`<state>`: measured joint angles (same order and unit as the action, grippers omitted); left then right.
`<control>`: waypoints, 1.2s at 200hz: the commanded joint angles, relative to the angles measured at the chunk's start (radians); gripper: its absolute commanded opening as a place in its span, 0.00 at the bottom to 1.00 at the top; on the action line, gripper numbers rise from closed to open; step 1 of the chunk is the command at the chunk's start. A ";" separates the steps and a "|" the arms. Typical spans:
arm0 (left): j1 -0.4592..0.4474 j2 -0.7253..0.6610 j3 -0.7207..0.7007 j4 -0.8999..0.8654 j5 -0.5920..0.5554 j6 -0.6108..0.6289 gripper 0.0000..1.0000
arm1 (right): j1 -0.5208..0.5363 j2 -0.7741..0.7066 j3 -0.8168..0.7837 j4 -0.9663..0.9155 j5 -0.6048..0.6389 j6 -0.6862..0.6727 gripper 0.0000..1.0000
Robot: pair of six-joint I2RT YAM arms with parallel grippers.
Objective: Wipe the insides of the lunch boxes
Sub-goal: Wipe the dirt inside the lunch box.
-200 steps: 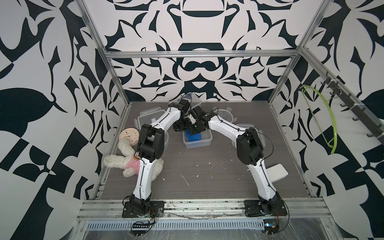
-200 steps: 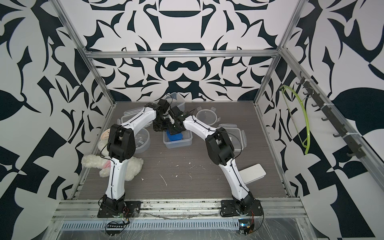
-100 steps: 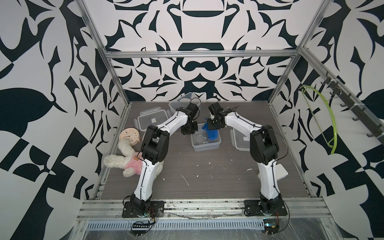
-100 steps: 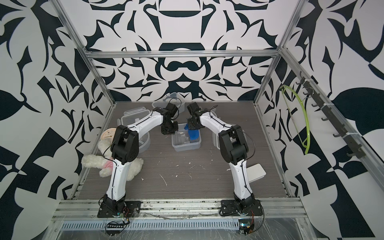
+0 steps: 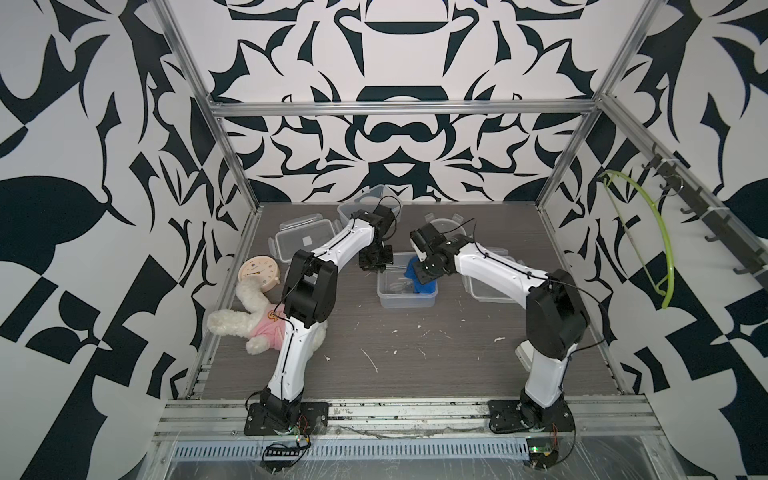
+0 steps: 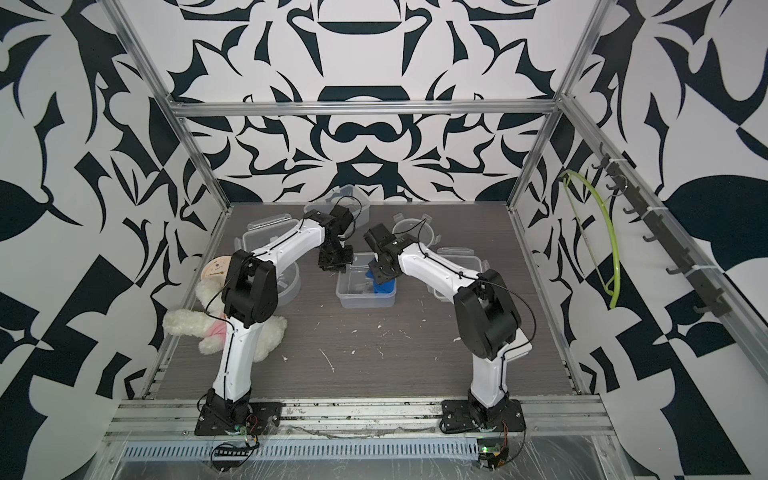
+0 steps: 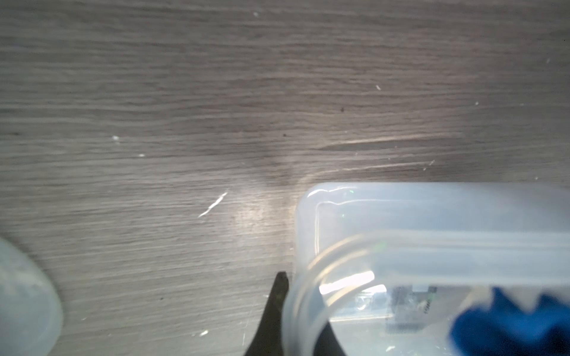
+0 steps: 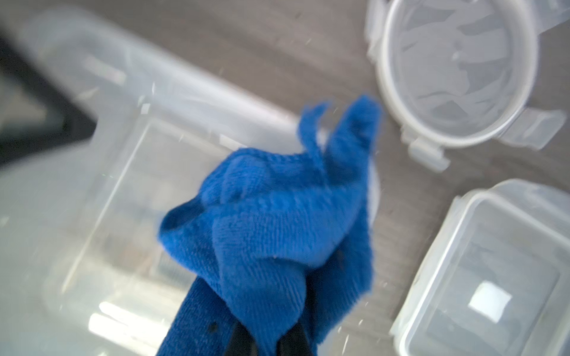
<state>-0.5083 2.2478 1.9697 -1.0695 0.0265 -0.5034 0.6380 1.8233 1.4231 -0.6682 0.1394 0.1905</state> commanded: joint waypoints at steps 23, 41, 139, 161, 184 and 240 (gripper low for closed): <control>0.049 0.020 0.081 -0.060 -0.043 -0.007 0.00 | 0.016 -0.115 -0.135 -0.042 -0.166 0.070 0.00; 0.048 0.014 0.078 -0.050 -0.036 -0.019 0.00 | 0.049 -0.092 -0.136 0.026 -0.285 0.071 0.00; 0.041 -0.006 0.020 0.008 -0.002 -0.060 0.00 | 0.184 0.206 0.136 0.500 -0.821 0.333 0.00; 0.039 -0.004 0.008 0.022 0.007 -0.066 0.00 | 0.183 0.199 0.106 0.614 -0.863 0.410 0.00; 0.039 -0.010 -0.003 0.027 0.012 -0.067 0.00 | 0.170 0.174 0.113 0.478 -0.746 0.331 0.00; 0.037 -0.064 -0.080 0.079 0.021 -0.063 0.33 | 0.024 0.143 0.038 0.231 -0.473 0.213 0.00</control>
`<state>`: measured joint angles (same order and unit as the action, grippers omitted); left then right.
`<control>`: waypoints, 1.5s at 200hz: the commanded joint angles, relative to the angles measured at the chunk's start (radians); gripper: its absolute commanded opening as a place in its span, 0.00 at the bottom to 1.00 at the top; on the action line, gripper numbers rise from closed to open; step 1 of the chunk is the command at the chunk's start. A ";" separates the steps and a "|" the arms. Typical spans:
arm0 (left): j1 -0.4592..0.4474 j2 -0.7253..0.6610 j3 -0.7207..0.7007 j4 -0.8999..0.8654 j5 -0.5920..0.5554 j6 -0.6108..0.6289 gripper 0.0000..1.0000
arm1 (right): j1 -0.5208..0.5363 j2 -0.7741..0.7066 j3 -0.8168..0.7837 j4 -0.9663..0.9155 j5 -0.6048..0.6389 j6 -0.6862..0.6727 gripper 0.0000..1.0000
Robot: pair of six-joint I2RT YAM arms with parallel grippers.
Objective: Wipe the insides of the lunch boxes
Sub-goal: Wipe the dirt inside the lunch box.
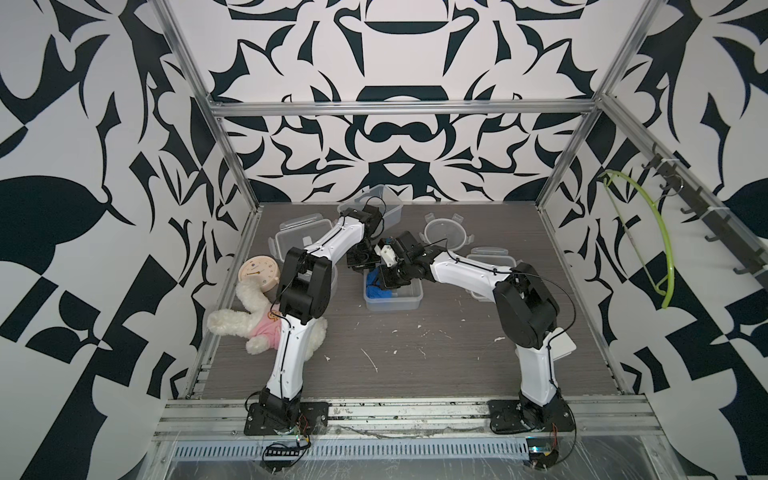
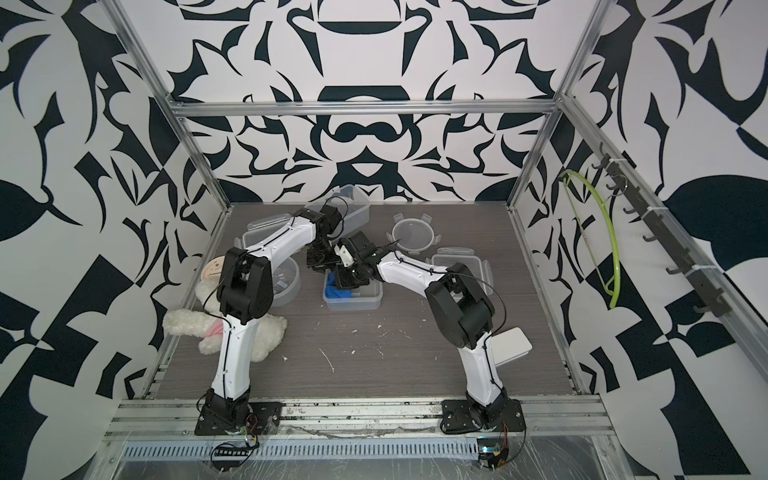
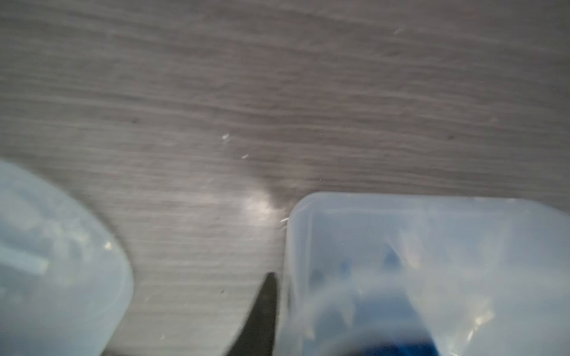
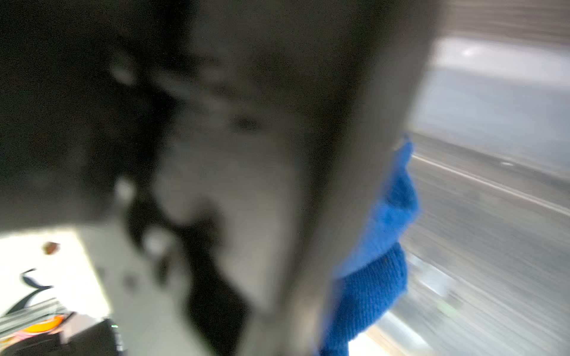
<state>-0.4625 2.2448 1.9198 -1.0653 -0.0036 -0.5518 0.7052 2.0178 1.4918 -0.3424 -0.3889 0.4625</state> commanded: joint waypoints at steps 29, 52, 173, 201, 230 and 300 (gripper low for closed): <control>-0.008 -0.074 -0.064 0.090 0.077 -0.017 0.25 | -0.061 -0.055 0.007 -0.117 0.100 -0.077 0.00; -0.008 -0.087 -0.091 0.090 0.083 -0.020 0.16 | -0.066 -0.023 0.079 -0.143 0.177 -0.098 0.00; -0.011 -0.098 -0.074 0.097 0.118 -0.026 0.00 | -0.064 0.168 0.374 -0.085 0.306 -0.077 0.00; -0.011 -0.112 -0.118 0.090 0.098 -0.014 0.00 | -0.129 0.079 0.295 -0.099 0.503 -0.088 0.00; -0.011 -0.109 -0.151 0.089 0.094 -0.010 0.00 | -0.205 0.011 0.261 -0.183 0.642 -0.127 0.00; -0.010 -0.076 -0.075 0.057 0.054 0.002 0.00 | -0.092 -0.091 0.120 -0.473 0.885 -0.345 0.00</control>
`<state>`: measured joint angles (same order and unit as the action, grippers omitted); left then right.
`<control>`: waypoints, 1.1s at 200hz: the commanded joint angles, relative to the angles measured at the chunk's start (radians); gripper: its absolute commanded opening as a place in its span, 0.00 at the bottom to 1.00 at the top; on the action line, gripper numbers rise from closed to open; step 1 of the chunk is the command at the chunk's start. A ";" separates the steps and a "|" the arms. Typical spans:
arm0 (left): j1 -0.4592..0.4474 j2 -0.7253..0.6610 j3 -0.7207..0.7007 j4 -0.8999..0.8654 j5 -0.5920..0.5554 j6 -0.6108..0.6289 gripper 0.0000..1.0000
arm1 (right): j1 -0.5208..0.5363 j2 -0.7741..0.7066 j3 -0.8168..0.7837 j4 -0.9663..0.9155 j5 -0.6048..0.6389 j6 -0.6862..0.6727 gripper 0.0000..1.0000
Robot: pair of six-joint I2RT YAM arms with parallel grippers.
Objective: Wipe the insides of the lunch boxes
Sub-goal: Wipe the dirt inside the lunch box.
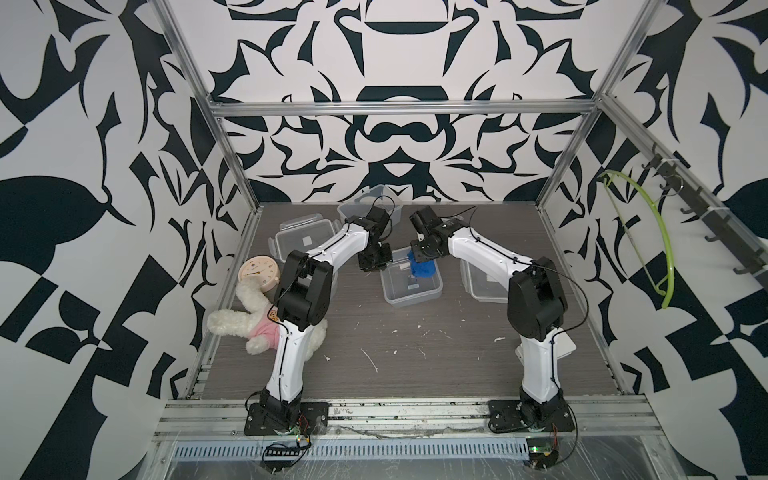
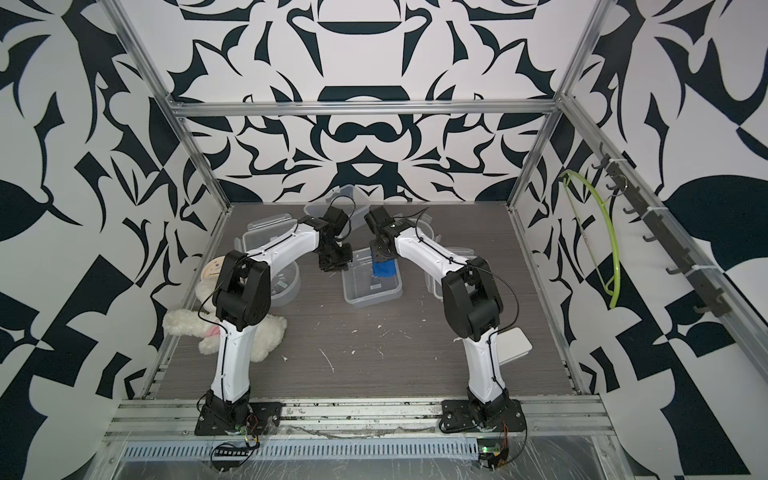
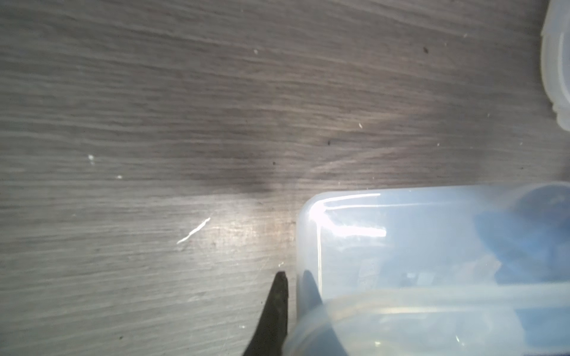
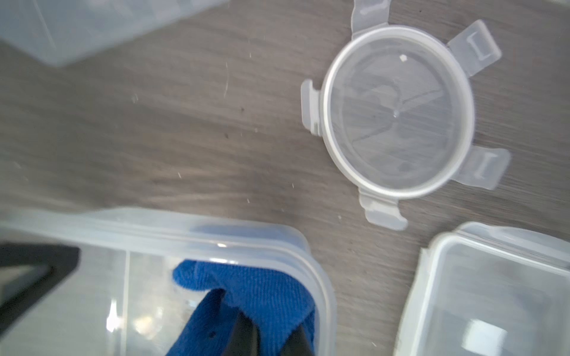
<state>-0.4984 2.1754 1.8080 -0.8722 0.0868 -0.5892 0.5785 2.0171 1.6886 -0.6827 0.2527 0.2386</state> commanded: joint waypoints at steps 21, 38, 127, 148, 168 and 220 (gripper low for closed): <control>0.026 0.018 0.069 -0.146 -0.029 0.042 0.00 | 0.103 -0.144 -0.160 -0.172 0.206 -0.174 0.00; 0.026 0.034 0.096 -0.155 -0.027 0.043 0.00 | 0.140 -0.184 -0.218 -0.210 0.182 -0.171 0.00; 0.025 0.037 0.116 -0.139 -0.012 0.024 0.00 | 0.162 -0.158 -0.271 0.144 -0.667 0.003 0.00; 0.025 0.037 0.125 -0.135 -0.007 0.019 0.00 | 0.199 -0.049 -0.175 0.227 -0.745 0.058 0.00; 0.024 0.039 0.129 -0.135 -0.007 0.017 0.00 | 0.237 0.024 -0.088 0.275 -0.815 0.087 0.00; 0.025 0.036 0.116 -0.127 -0.001 0.016 0.00 | 0.238 0.015 -0.114 0.360 -0.770 0.139 0.00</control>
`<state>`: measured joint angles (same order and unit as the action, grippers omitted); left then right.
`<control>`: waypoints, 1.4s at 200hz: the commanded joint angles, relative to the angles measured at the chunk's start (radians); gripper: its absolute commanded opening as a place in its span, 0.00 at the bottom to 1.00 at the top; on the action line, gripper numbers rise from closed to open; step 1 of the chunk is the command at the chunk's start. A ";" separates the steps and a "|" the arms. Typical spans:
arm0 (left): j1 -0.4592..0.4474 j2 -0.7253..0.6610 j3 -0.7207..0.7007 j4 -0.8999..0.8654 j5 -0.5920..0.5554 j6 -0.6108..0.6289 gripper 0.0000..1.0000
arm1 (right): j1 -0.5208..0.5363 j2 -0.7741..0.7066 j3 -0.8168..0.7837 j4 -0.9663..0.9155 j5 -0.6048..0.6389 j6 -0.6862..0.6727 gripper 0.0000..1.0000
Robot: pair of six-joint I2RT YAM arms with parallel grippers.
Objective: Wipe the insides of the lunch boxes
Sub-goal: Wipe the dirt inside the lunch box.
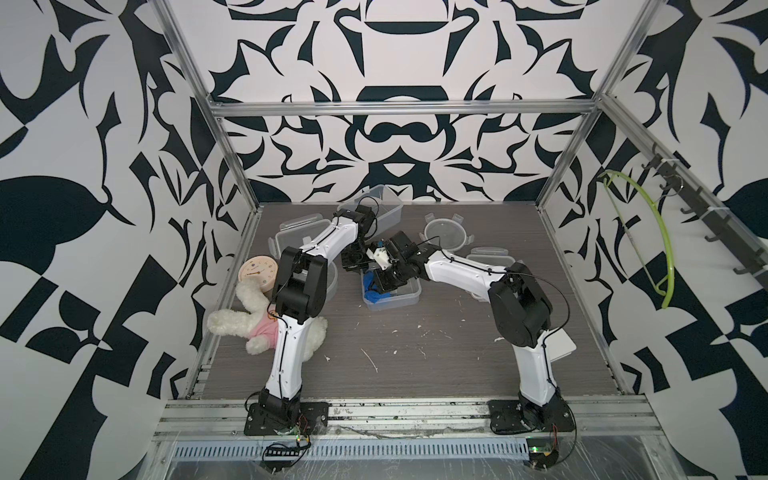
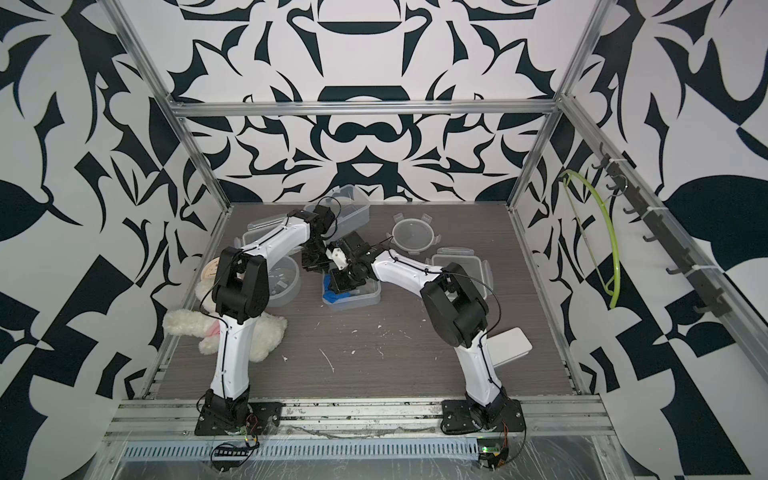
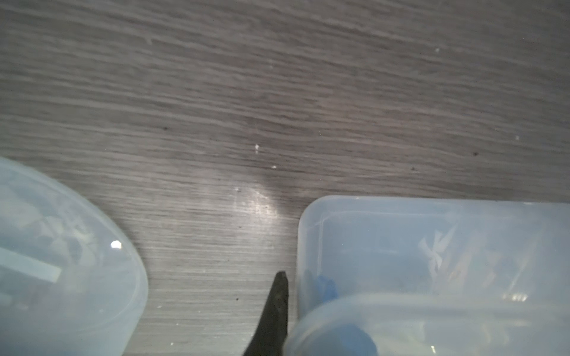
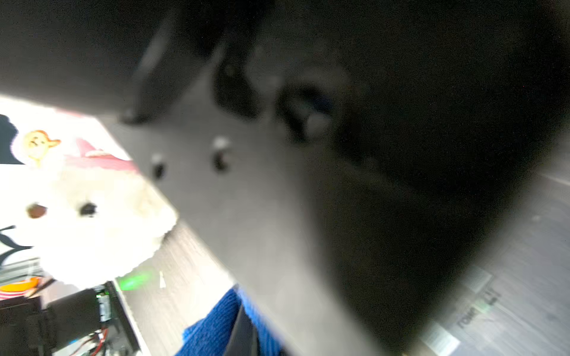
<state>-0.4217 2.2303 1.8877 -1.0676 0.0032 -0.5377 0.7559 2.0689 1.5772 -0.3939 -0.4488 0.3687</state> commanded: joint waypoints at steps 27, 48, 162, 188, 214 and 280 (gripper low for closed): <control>-0.052 -0.031 0.018 0.080 0.099 -0.038 0.00 | -0.001 -0.065 -0.076 0.072 0.184 0.063 0.00; -0.054 -0.043 0.004 0.082 0.100 -0.038 0.00 | -0.094 -0.063 -0.127 0.138 0.263 0.150 0.00; -0.076 -0.030 0.024 0.080 0.110 -0.035 0.00 | -0.125 0.169 0.155 0.250 0.002 0.188 0.00; -0.076 -0.010 0.044 0.077 0.106 -0.031 0.00 | -0.081 0.058 0.034 0.206 -0.094 0.142 0.00; -0.074 0.001 0.059 0.072 0.092 -0.027 0.00 | -0.043 -0.013 0.034 -0.122 -0.042 -0.003 0.00; -0.073 -0.018 0.070 0.036 0.025 0.005 0.00 | -0.009 0.028 0.046 -0.673 0.588 -0.232 0.00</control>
<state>-0.4984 2.2341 1.9244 -1.0706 0.0319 -0.5442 0.7124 2.1120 1.6459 -0.8165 -0.1497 0.2741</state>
